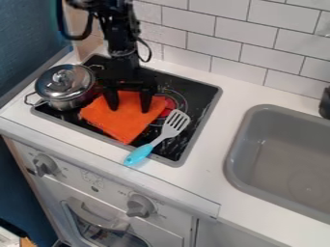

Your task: Moved the orange towel and paced between the two burners

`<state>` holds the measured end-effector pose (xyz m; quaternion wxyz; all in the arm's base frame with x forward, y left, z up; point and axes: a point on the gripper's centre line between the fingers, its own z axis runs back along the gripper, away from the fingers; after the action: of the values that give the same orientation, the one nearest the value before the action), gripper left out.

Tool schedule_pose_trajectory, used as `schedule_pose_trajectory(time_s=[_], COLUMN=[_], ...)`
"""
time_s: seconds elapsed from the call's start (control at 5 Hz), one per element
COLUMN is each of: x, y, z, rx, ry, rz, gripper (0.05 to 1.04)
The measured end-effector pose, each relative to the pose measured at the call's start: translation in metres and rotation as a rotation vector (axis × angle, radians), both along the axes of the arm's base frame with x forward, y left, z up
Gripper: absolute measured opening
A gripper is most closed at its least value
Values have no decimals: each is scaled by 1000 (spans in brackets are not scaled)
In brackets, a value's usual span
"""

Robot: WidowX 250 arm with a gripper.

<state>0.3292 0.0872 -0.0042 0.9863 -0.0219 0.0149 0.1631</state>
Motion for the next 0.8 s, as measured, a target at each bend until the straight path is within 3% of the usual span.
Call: schedule_pose_trajectory(time_s=[0.4, 0.8], x=[-34, -36], y=[5, 7], z=[-1, 2], rx=[25, 4], ry=[67, 63], rz=[6, 39], gripper=[999, 999])
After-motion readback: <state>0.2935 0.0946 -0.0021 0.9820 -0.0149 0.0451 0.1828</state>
